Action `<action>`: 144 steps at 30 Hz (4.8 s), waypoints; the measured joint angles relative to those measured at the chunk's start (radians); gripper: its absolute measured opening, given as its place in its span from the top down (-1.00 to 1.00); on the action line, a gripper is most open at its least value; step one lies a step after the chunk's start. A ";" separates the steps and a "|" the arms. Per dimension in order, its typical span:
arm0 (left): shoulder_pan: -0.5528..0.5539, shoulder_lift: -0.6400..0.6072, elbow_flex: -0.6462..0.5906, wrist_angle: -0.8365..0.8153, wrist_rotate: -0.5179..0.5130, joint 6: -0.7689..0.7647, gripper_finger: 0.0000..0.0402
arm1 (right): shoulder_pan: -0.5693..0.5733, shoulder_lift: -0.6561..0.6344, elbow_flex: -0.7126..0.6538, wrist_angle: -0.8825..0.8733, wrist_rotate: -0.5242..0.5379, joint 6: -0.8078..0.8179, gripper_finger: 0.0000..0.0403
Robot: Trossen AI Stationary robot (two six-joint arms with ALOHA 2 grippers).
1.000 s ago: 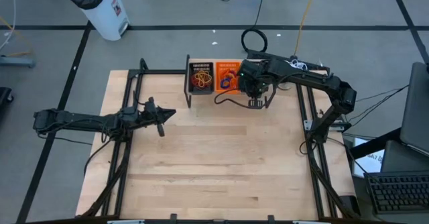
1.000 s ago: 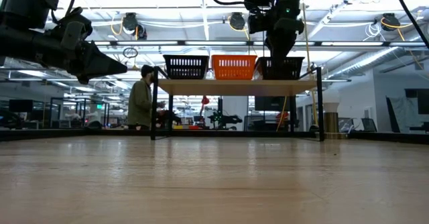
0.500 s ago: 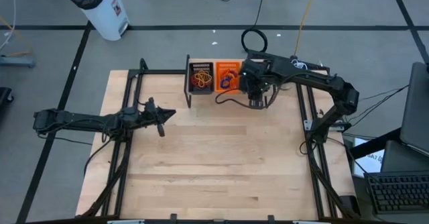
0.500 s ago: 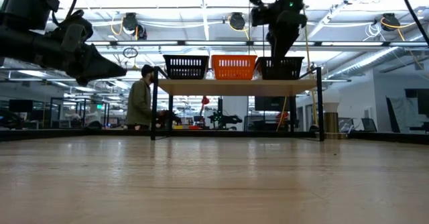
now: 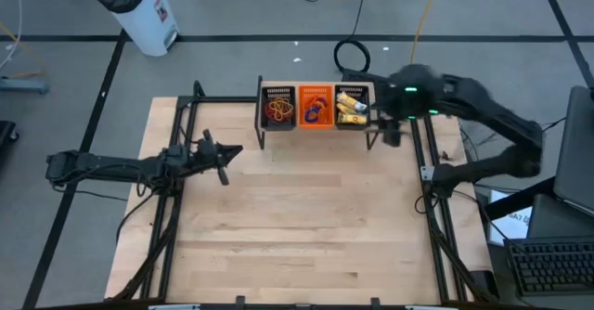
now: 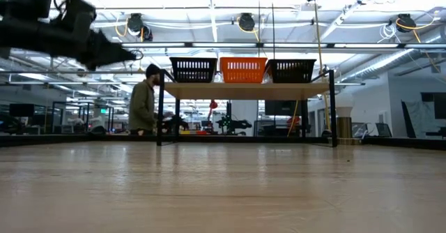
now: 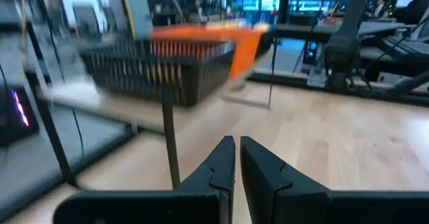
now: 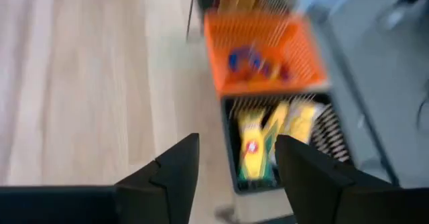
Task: Pick & Place Office Desk Supplies
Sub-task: Return to Home Position
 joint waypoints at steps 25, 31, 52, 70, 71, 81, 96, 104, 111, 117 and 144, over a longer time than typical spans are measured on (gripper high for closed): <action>0.218 -0.183 0.485 -0.491 0.452 0.202 0.99 | 0.011 -1.007 -1.128 1.046 -0.340 0.377 0.99; 0.211 -0.292 0.293 -0.394 0.441 0.087 0.99 | 0.011 -1.081 -1.207 1.050 -0.250 0.416 1.00; 0.005 -0.491 0.005 -0.394 0.267 0.035 1.00 | 0.160 -1.177 -1.578 1.380 -0.178 0.504 1.00; -0.010 -0.550 0.006 -0.537 0.161 0.098 1.00 | 0.142 -1.205 -1.547 1.277 -0.129 0.464 1.00; -0.010 -0.550 0.006 -0.540 0.161 0.095 1.00 | 0.142 -1.205 -1.547 1.284 -0.129 0.464 1.00; -0.010 -0.549 0.006 -0.512 0.155 0.067 0.95 | 0.144 -1.204 -1.548 1.337 -0.131 0.467 1.00; -0.010 -0.549 0.006 -0.510 0.154 0.074 0.89 | 0.144 -1.198 -1.548 1.330 -0.131 0.467 1.00; -0.010 -0.549 0.006 -0.510 0.155 0.072 0.88 | 0.144 -1.198 -1.549 1.330 -0.131 0.467 1.00; -0.010 -0.549 0.006 -0.510 0.155 0.072 0.88 | 0.144 -1.198 -1.549 1.330 -0.131 0.467 1.00; -0.010 -0.549 0.006 -0.510 0.155 0.072 0.88 | 0.144 -1.198 -1.549 1.330 -0.131 0.467 1.00; -0.010 -0.549 0.007 -0.510 0.155 0.072 0.88 | 0.144 -1.197 -1.549 1.330 -0.131 0.467 1.00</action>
